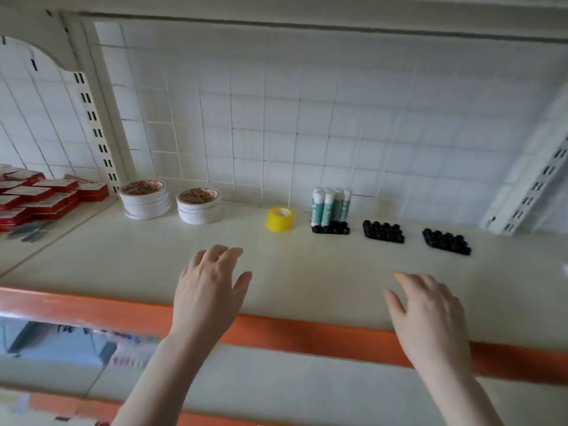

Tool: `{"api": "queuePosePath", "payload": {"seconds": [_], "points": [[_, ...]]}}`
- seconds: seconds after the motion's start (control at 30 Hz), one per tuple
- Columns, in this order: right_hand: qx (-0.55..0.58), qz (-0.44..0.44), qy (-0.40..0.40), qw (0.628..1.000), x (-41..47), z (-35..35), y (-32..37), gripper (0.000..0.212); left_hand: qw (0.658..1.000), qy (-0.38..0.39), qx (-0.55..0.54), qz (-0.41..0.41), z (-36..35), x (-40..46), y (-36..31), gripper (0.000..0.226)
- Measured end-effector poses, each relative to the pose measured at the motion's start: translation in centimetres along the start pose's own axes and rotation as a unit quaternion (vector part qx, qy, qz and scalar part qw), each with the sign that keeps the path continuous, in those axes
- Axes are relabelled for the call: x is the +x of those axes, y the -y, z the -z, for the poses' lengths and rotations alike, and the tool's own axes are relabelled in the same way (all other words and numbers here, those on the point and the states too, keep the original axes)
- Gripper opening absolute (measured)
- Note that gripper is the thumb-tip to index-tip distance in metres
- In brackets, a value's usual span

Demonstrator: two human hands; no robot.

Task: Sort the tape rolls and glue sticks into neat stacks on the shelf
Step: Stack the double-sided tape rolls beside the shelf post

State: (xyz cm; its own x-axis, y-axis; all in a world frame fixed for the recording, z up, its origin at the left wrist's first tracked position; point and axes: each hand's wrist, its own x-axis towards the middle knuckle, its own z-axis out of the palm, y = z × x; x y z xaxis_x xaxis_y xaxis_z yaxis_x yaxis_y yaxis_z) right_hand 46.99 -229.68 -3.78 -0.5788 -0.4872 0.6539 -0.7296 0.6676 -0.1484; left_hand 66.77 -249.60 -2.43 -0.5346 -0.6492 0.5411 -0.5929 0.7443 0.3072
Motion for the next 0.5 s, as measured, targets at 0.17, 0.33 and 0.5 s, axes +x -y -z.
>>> {"api": "queuePosePath", "payload": {"seconds": [0.17, 0.33, 0.5], "points": [[-0.014, -0.028, -0.027, 0.999, -0.7, 2.8, -5.6, 0.03, 0.999, 0.015, -0.024, -0.014, -0.6, -0.6, -6.0, 0.035], [-0.009, -0.056, -0.051, 0.997, -0.4, 4.1, -12.9, 0.028, 0.999, 0.018, -0.034, -0.03, -2.6, -0.1, -13.3, 0.035], [-0.011, -0.059, -0.084, 0.995, 0.8, 5.8, -23.9, 0.026, 0.997, 0.022, -0.056, -0.038, -7.0, 0.2, -24.2, 0.036]]}}
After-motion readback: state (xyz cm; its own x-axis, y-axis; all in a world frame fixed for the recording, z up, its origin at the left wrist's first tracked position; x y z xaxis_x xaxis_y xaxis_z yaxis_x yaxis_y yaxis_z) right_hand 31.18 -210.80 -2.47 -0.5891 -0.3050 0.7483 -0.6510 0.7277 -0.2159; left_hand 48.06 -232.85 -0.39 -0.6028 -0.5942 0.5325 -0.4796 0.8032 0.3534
